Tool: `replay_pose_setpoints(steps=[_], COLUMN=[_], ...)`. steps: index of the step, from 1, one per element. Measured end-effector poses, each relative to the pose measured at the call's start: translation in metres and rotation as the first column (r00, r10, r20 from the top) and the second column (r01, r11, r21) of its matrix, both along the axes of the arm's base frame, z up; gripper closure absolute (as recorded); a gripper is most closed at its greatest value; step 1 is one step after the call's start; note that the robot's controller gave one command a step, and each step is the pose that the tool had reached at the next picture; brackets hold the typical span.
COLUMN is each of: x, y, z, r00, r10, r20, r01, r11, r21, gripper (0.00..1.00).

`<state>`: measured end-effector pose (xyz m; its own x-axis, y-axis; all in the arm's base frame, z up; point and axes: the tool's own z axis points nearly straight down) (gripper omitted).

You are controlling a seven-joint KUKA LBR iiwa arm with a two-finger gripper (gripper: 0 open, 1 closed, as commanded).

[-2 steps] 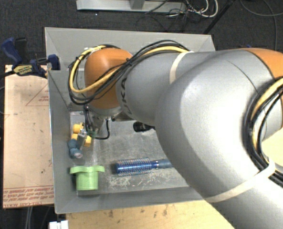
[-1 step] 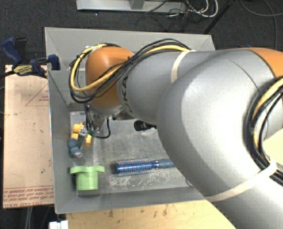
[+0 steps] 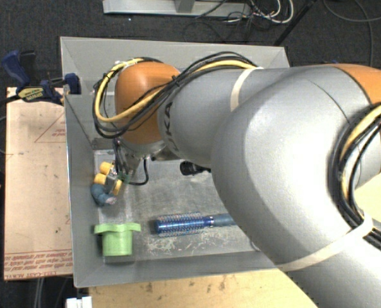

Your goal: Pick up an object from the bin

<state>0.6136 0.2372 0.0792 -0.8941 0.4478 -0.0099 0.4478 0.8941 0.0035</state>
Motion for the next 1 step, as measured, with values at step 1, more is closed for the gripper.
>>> replay_pose_setpoints(steps=[1], x=[0.0019], y=[0.0009], z=[0.0889], r00=[1.000], r10=[0.001], r20=[-0.002], r01=[-0.001], r11=[1.000], r21=[0.006], gripper=[1.00])
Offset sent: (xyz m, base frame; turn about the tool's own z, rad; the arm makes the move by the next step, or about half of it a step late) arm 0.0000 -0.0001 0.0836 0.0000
